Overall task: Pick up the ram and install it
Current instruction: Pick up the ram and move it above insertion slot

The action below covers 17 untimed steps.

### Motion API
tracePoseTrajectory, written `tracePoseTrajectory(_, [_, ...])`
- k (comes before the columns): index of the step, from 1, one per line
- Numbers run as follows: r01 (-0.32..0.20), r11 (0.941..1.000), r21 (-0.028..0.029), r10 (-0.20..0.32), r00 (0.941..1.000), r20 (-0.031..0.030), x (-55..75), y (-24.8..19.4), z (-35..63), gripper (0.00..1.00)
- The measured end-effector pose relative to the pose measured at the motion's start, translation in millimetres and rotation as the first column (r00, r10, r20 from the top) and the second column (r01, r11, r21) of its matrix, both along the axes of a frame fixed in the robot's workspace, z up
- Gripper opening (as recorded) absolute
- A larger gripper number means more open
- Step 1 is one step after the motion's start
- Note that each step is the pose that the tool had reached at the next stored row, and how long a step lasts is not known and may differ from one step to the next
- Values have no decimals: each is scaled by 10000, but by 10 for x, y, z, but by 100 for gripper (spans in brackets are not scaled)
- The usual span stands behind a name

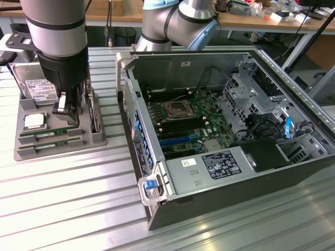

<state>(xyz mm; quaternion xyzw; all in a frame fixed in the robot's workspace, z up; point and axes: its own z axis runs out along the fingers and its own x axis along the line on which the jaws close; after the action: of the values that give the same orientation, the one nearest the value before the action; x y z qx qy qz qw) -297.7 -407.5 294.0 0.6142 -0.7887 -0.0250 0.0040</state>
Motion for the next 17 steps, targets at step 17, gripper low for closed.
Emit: tracePoseTrajectory(17, [-2271, 9739, 0, 2271, 9739, -1, -2, 0, -59, 36])
